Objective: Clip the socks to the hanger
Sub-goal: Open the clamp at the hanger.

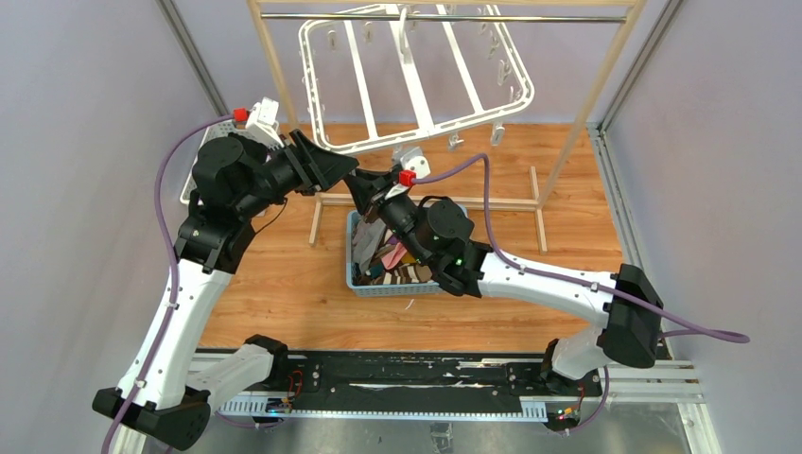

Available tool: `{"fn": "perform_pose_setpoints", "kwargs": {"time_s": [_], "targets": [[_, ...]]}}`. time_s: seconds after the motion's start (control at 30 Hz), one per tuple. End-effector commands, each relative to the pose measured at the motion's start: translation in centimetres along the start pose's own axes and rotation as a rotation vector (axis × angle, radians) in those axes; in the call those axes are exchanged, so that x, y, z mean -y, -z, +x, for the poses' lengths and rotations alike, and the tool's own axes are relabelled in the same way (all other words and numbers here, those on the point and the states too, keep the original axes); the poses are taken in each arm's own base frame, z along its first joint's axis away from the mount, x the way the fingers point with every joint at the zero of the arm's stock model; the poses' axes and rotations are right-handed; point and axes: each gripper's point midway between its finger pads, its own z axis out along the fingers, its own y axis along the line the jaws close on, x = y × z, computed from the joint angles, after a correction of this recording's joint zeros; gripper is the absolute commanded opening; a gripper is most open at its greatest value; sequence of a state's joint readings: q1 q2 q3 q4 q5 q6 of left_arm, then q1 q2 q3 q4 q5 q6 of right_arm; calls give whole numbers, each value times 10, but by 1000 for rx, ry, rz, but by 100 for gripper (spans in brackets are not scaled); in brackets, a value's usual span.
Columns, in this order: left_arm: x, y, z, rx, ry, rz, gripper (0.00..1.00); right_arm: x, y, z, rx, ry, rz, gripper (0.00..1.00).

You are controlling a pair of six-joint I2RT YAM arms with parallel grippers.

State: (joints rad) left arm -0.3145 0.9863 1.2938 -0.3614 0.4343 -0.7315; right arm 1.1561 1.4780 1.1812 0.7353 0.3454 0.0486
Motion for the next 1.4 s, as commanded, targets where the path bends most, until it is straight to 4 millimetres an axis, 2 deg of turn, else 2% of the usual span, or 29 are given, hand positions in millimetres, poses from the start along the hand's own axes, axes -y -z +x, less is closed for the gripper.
{"fn": "perform_pose_setpoints", "kwargs": {"time_s": [0.0,0.27,0.47,0.53,0.63,0.73,0.9,1.07,1.2,1.37], "targets": [[1,1,3,-8,-5,8,53,-14,-2,-1,4,2,-16,0],[-9,-1,3,-13,-1,-42,42,-20,-5,-2,8,4,-24,0],[-9,1,2,-17,-23,-50,34,-22,-6,0,4,1,-27,1],[-9,2,0,-11,-31,-58,29,-23,-4,0,0,-1,-33,10],[-8,3,-2,-9,-40,-60,20,-18,2,-2,-13,14,-26,30],[-4,3,-2,-26,-40,-51,14,-6,18,-2,-33,35,-3,42],[-2,-2,3,-91,-37,-40,5,22,57,17,-133,88,32,48],[3,-3,-1,-98,-46,-29,1,55,100,51,-288,100,74,48],[5,-3,-2,-102,-40,-29,0,84,130,70,-387,96,132,47],[8,-3,0,-114,-33,-13,0,104,161,98,-499,21,162,47]]}}
